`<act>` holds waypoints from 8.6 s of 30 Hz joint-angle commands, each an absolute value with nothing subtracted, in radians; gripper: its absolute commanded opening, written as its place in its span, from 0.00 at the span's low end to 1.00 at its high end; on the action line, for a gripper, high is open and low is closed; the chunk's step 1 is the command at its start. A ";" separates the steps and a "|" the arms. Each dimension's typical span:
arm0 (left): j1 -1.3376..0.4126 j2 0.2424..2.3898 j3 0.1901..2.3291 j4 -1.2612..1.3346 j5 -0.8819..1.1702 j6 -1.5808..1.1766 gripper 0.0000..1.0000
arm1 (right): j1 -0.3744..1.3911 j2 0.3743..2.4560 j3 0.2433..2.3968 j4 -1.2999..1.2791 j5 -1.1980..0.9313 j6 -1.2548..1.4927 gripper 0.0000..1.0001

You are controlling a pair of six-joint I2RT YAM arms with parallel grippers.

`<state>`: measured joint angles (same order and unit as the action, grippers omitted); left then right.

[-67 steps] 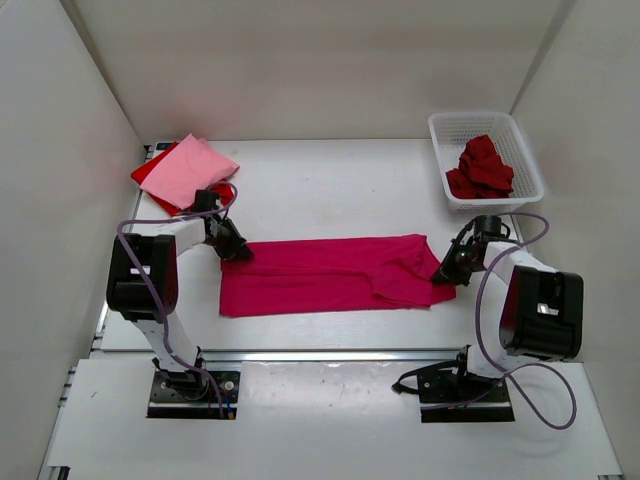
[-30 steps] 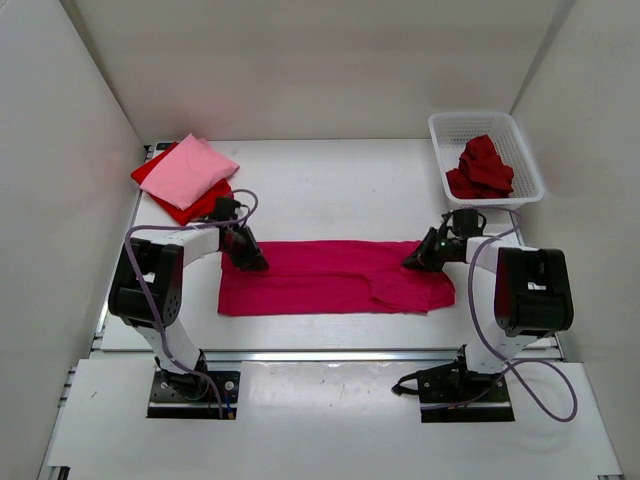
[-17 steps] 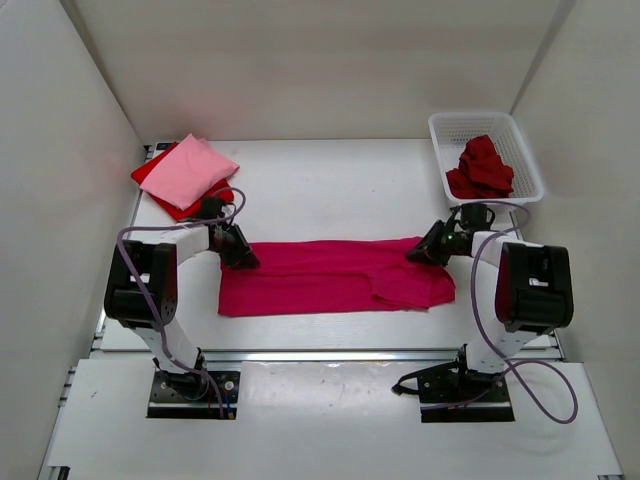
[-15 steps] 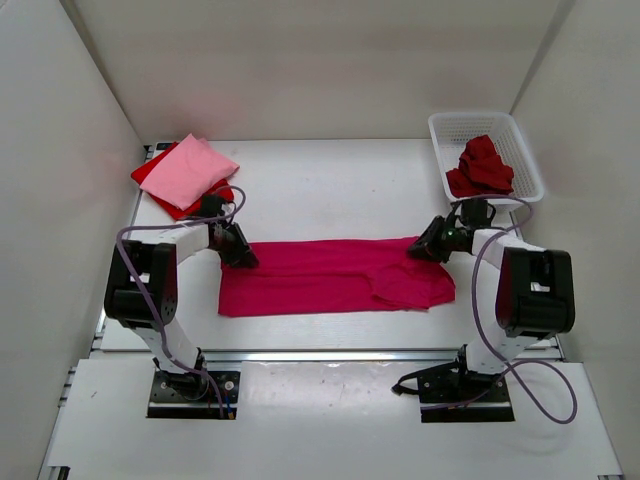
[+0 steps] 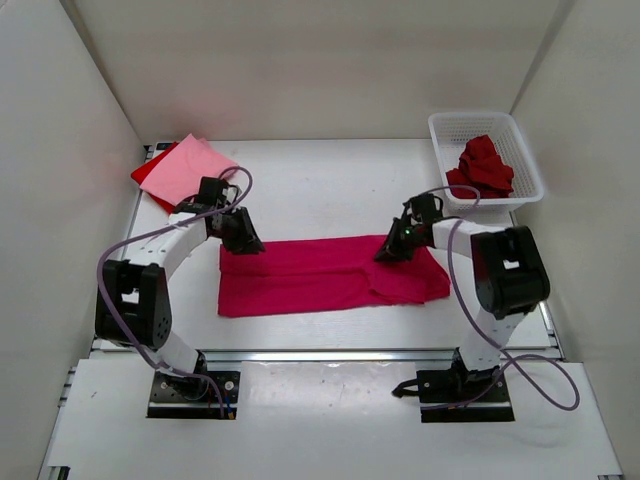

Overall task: Fold and stack the t-shirts
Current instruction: Rotate the rectangle-folded T-shirt at the center of the board, then pick up the rectangle-folded T-shirt from the center of the board, then fold the rectangle-folded T-shirt at the center of the board.

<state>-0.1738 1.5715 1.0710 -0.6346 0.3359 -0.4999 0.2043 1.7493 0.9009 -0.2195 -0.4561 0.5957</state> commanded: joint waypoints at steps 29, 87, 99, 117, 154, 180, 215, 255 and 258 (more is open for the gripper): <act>-0.187 1.191 1.080 -0.543 0.474 -0.485 0.08 | 0.806 0.993 0.912 -0.286 0.049 0.558 0.00; -0.363 0.891 0.592 -0.641 0.333 -0.397 0.53 | 1.095 0.864 0.000 0.111 0.063 1.345 0.00; -0.414 0.917 0.491 -0.609 0.288 -0.506 0.68 | 0.646 0.086 -0.041 -0.434 -0.222 1.175 0.00; -0.742 0.951 0.290 -0.272 0.284 -0.886 0.68 | 0.851 0.570 0.215 -0.522 0.060 1.049 0.48; -0.936 1.127 0.227 0.055 0.113 -1.155 0.48 | 0.450 0.347 0.132 -0.446 -0.368 0.928 0.52; -0.930 1.138 0.268 0.020 0.143 -1.103 0.10 | 0.632 0.381 0.064 -0.408 -0.219 1.032 0.09; -0.908 0.990 0.281 -0.155 0.198 -1.060 0.00 | 0.782 0.396 0.142 -0.455 -0.166 1.100 0.00; -0.445 1.840 1.345 -0.399 0.132 -0.683 0.00 | 0.153 1.655 1.023 -0.097 -0.518 0.551 0.01; -0.436 1.891 1.373 -0.394 0.118 -0.683 0.00 | 0.147 1.704 1.025 -0.051 -0.528 0.552 0.00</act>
<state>-0.4530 1.8835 1.3258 -0.3923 0.1513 -0.6975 0.1570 1.6726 0.9970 -0.1196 -0.5079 0.5735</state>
